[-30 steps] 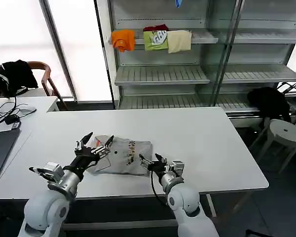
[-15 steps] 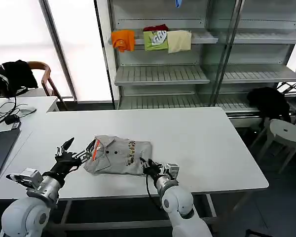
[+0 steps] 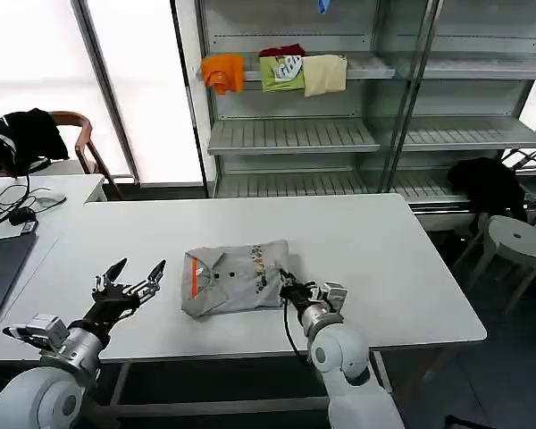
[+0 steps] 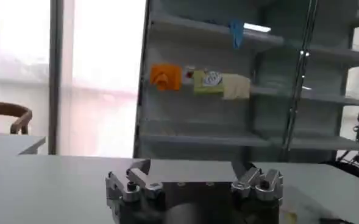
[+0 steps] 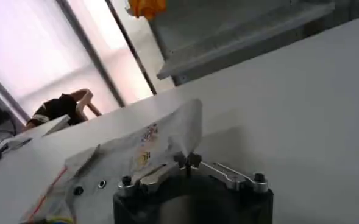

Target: Fold and organize the clothes.

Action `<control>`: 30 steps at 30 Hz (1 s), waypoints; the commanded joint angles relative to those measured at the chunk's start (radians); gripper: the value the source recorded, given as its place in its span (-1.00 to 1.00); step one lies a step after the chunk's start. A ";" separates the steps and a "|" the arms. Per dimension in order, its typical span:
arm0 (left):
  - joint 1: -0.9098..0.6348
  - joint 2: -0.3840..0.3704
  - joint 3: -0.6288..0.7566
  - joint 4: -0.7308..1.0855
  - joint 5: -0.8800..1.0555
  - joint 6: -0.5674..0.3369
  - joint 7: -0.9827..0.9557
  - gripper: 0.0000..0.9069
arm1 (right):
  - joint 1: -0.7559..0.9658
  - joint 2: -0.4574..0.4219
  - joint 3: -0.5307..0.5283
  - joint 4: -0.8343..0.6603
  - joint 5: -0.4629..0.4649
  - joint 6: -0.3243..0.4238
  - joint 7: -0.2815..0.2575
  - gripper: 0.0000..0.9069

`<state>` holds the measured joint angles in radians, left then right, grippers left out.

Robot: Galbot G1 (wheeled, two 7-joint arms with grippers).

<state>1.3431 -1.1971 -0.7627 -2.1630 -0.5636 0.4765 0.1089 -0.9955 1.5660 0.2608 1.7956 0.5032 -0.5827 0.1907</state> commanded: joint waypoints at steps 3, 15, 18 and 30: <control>0.013 -0.007 -0.004 0.000 -0.003 0.001 0.000 1.00 | -0.014 -0.087 0.083 0.030 0.012 0.000 0.005 -1.00; 0.026 -0.011 -0.008 0.001 0.009 0.004 0.001 1.00 | -0.089 -0.047 0.107 0.068 -0.522 0.024 -0.181 1.00; 0.029 -0.007 -0.018 0.007 0.007 0.003 0.001 1.00 | -0.110 -0.090 0.095 0.097 -0.694 0.085 -0.153 1.00; 0.039 -0.001 -0.033 0.053 -0.004 -0.024 0.004 1.00 | -0.141 -0.173 0.264 0.173 -0.660 0.049 -0.099 1.00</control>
<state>1.3783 -1.2004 -0.7877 -2.1330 -0.5626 0.4641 0.1113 -1.1051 1.4490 0.4068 1.9058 -0.0252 -0.5163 0.0996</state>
